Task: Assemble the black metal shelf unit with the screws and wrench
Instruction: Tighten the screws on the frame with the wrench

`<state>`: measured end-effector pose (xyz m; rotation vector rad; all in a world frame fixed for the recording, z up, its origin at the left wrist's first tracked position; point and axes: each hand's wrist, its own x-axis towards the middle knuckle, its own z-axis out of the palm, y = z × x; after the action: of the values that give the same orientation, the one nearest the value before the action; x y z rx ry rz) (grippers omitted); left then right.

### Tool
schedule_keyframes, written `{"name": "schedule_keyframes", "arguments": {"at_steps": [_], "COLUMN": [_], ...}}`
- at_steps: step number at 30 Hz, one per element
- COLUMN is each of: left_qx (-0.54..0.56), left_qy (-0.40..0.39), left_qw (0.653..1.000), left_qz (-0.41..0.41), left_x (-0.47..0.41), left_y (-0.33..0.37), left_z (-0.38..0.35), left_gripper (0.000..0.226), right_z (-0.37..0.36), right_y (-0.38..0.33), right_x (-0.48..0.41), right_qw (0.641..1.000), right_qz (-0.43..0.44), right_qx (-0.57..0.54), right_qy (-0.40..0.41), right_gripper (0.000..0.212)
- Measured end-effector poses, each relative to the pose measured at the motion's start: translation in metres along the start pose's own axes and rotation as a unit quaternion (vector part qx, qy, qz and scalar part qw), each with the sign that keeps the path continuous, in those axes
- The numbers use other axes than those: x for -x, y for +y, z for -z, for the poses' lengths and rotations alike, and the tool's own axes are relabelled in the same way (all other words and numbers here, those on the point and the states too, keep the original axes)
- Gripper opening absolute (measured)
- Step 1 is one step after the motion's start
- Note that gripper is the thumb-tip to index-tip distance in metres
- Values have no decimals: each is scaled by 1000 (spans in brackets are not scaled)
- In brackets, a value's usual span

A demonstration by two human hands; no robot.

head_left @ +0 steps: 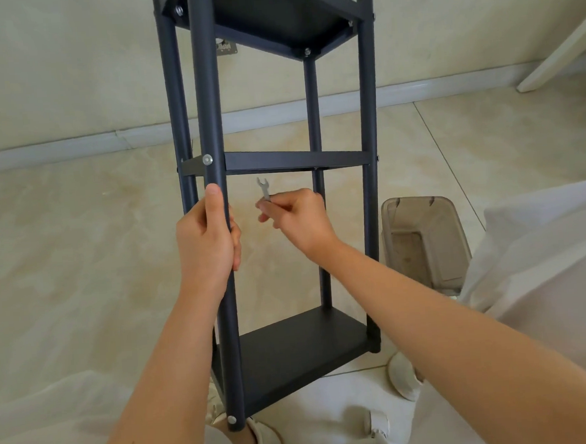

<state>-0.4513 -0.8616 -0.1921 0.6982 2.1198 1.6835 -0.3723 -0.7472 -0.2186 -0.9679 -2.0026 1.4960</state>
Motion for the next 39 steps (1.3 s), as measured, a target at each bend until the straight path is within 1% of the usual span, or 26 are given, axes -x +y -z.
{"name": "schedule_keyframes", "arguments": {"at_steps": [3, 6, 9, 11, 14, 16, 17, 19, 22, 25, 27, 30, 33, 35, 37, 39], "left_qx": [3, 8, 18, 20, 26, 21, 16, 10, 3, -1, 1, 4, 14, 13, 18, 27], "left_qy": [4, 4, 6, 4, 6, 9, 11, 13, 11, 11, 13, 15, 14, 9, 9, 16], "left_qw": [1000, 1000, 1000, 1000, 999, 999, 999, 999, 999, 999, 999, 999, 999, 999, 999, 999], "left_qz": [-12, -9, 4, 12, 31, 35, 36, 38, 36, 33, 32, 34, 35, 27, 28, 37], "left_x": [-1, 1, 4, 6, 5, 5, 4, 4, 5, 6, 6, 6, 7, 8, 8, 6], "left_y": [-1, -1, 0, -1, -2, -3, -4, -5, -8, -9, -8, -8, -8, -5, -5, -8], "left_z": [1, 2, 3, 3, 3, 3, 3, 4, 6, 7, 6, 7, 9, 10, 12, 15], "left_gripper": [67, 66, 53, 43, 32, 29, 27, 26, 24, 22, 21, 25, 35, 39, 40, 41], "right_z": [33, 56, 71, 82, 102, 115, 120, 128, 133, 133, 132, 131, 133, 134, 133, 131], "right_y": [-2, -18, -37, -48, -64, -70, -70, -66, -51, -41, -33, -24, -22, -25, -30, -34], "right_x": [4, 7, 3, -4, -24, -43, -53, -67, -81, -86, -88, -89, -90, -90, -87, -83], "right_qw": [999, 998, 996, 993, 984, 974, 968, 961, 954, 943, 940, 941, 952, 960, 967, 968], "right_qz": [-38, -49, -79, -85, -73, -109, -140, -180, -207, -221, -228, -240, -227, -218, -217, -218], "right_qx": [38, 42, 50, 76, 154, 194, 203, 205, 212, 231, 235, 220, 169, 119, 42, -32], "right_qy": [-5, 20, 11, 14, 42, 44, 42, 44, 53, 89, 94, 95, 118, 129, 124, 123], "right_gripper": [19, 19, 14, 14, 19, 32, 39, 43, 40, 34, 34, 39, 40, 40, 41, 38]}}
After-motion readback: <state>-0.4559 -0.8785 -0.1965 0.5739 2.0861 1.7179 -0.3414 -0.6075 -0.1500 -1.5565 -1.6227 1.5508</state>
